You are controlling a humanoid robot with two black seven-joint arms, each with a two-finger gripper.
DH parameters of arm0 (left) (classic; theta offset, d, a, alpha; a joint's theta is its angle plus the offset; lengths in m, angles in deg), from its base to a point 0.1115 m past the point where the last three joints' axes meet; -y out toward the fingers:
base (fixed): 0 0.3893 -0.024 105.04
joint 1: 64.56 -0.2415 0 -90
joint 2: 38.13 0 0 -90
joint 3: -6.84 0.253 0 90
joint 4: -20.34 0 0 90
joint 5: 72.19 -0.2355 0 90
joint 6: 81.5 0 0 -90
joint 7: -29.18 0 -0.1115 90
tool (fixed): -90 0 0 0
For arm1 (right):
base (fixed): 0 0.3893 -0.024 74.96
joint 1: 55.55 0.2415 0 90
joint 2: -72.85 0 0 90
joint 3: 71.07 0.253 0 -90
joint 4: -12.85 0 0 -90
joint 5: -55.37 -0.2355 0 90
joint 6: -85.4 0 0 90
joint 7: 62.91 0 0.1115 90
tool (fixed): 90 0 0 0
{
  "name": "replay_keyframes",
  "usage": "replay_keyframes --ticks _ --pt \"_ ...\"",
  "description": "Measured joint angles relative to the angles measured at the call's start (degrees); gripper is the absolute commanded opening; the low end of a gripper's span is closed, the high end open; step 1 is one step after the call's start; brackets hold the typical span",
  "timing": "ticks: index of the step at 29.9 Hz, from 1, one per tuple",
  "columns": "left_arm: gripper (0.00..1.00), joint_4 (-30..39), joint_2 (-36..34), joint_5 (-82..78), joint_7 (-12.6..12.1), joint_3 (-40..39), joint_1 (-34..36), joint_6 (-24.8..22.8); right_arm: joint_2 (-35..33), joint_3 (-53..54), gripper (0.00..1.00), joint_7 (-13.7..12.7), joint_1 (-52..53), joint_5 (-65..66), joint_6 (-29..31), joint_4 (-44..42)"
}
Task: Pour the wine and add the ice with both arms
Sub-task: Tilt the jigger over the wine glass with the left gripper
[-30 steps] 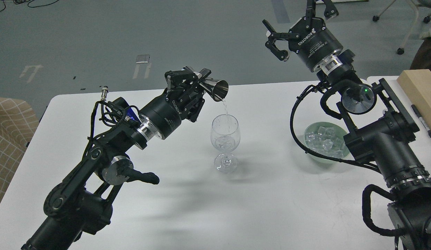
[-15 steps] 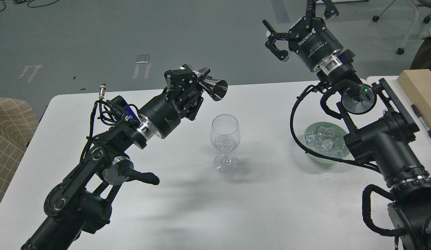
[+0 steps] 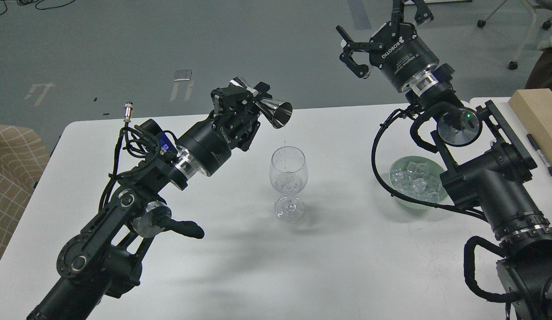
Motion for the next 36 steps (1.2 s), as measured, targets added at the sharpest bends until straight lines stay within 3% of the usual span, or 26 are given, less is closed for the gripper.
replay_keyframes --ticks 21,30,36 --pt "0.06 0.0 -0.13 -8.7 4.55 0.09 -0.17 -0.42 0.0 0.0 1.0 0.0 -0.08 0.0 0.0 0.08" --pt "0.06 0.0 0.05 -8.82 4.42 0.08 -0.22 -0.42 0.0 0.07 1.0 0.0 -0.01 0.0 0.0 0.09" --pt "0.06 0.0 1.1 -4.86 1.39 -0.69 -0.57 0.1 0.0 0.07 1.0 0.0 -0.14 0.0 0.0 0.06"
